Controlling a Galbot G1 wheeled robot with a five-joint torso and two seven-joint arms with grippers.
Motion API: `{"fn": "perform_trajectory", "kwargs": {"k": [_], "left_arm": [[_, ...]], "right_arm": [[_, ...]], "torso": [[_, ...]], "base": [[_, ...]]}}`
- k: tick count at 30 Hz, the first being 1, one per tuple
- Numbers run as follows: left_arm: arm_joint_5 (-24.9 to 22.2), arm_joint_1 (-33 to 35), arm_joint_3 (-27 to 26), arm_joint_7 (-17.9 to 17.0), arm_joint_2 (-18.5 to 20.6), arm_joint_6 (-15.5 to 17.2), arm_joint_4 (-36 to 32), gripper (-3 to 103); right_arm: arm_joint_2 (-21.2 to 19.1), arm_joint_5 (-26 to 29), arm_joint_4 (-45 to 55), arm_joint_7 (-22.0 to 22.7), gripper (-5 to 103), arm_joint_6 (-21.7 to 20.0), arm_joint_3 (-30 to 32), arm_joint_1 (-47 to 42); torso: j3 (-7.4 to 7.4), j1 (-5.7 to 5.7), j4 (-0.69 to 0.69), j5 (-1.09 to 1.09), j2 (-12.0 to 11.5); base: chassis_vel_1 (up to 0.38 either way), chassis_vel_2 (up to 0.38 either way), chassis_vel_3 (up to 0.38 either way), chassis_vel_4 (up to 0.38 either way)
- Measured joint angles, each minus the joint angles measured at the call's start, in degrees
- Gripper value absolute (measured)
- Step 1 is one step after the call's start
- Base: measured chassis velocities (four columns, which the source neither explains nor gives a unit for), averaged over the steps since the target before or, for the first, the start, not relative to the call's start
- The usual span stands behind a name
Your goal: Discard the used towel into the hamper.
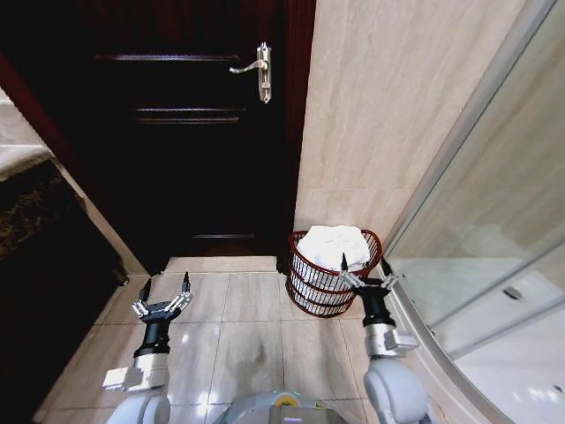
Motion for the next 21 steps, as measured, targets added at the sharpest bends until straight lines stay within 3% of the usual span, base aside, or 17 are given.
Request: {"fn": "perform_trajectory", "kwargs": {"k": [6, 13, 21], "left_arm": [[2.7, -0.1, 0.3, -0.1, -0.1, 0.5, 0.1, 100], [4.7, 0.4, 0.9, -0.2, -0.1, 0.5, 0.0, 100], [6.2, 0.5, 1.3, -0.2, 0.0, 0.0, 0.0, 100]], "right_arm": [[-2.4, 1.8, -3.4, -0.3, 100, 1.1, 0.3, 2.5], [-0.2, 2.6, -4.2, -4.2, 100, 1.0, 4.0, 2.8], [-1.0, 3.5, -3.9, -4.8, 100, 1.0, 5.2, 2.5]], "torso": [[0.00, 0.00, 0.01, -0.01, 0.0], [0.00, 0.00, 0.00, 0.00, 0.0], [0.00, 0.00, 0.00, -0.01, 0.0]], "base": [[0.000, 0.000, 0.000, 0.000], [0.000, 0.000, 0.000, 0.000], [0.000, 0.000, 0.000, 0.000]]}}
